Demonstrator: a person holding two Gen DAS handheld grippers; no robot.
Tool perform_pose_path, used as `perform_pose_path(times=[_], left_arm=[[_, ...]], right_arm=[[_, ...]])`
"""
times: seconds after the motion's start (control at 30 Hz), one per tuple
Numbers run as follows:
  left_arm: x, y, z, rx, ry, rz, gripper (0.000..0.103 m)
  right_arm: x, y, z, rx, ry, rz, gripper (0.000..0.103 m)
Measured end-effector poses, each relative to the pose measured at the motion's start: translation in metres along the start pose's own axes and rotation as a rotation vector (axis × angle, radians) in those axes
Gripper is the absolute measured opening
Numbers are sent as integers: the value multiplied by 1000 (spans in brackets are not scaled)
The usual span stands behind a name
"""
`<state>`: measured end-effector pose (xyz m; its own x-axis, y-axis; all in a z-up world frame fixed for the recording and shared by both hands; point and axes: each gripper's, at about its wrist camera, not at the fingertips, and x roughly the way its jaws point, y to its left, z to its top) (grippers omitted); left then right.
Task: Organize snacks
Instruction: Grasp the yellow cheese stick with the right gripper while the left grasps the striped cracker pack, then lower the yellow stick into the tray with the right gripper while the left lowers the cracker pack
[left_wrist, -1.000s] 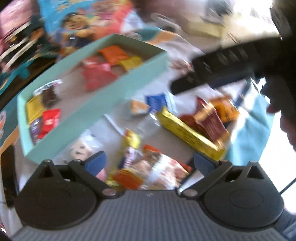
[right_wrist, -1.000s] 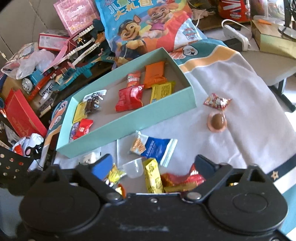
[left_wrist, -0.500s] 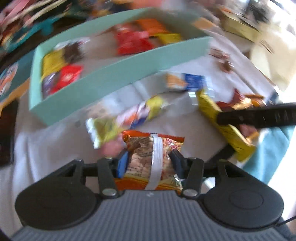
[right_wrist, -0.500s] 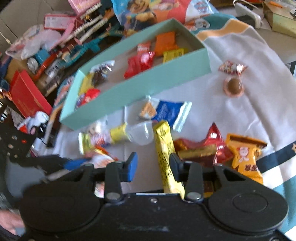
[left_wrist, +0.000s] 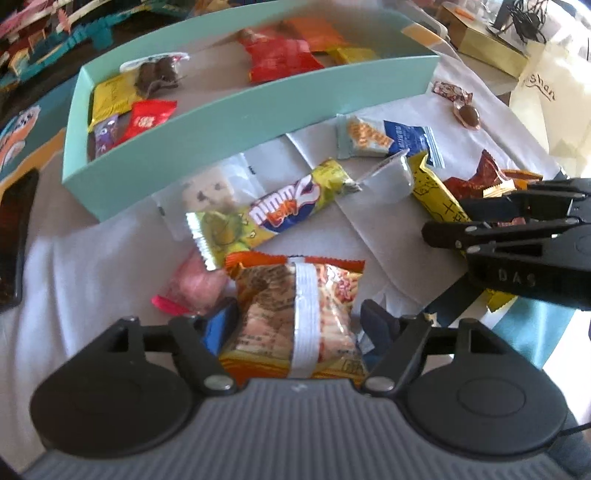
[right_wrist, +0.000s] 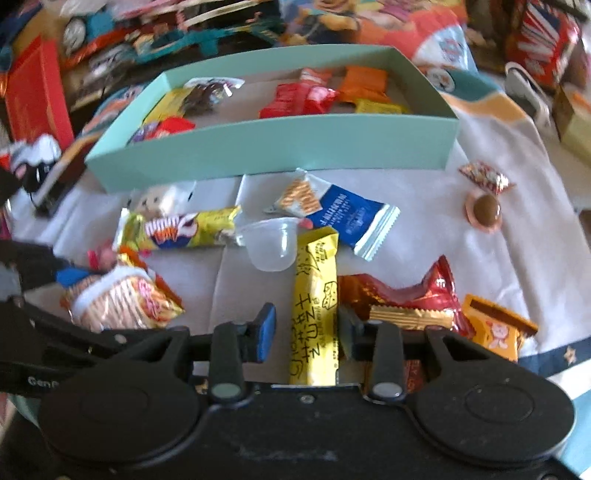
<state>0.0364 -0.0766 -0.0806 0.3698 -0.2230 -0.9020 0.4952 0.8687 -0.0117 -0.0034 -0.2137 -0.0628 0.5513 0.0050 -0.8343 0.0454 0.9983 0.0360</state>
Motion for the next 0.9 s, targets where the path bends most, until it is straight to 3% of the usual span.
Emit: perform_pose_path(times=[0.47,0.53,0.57,0.63,0.9], left_arm=[[-1,15,2,-61,-17,-33,71],[-2,15,2,-53,-32,-21,59],[-3,15,2,-58,-37,-21,57],[-7,19,1,-83,-43,-39,52],[-29,29,1,-131,-73,-68,51]], right_arm=[[3,4,1,-48,25,-40,37],[5,11,0,-94,16,-72,28],[5,14,0,-110,9,-83,23],[6,16,4,-85,15,-64,22],[-12,2,14,57,12,48,19]])
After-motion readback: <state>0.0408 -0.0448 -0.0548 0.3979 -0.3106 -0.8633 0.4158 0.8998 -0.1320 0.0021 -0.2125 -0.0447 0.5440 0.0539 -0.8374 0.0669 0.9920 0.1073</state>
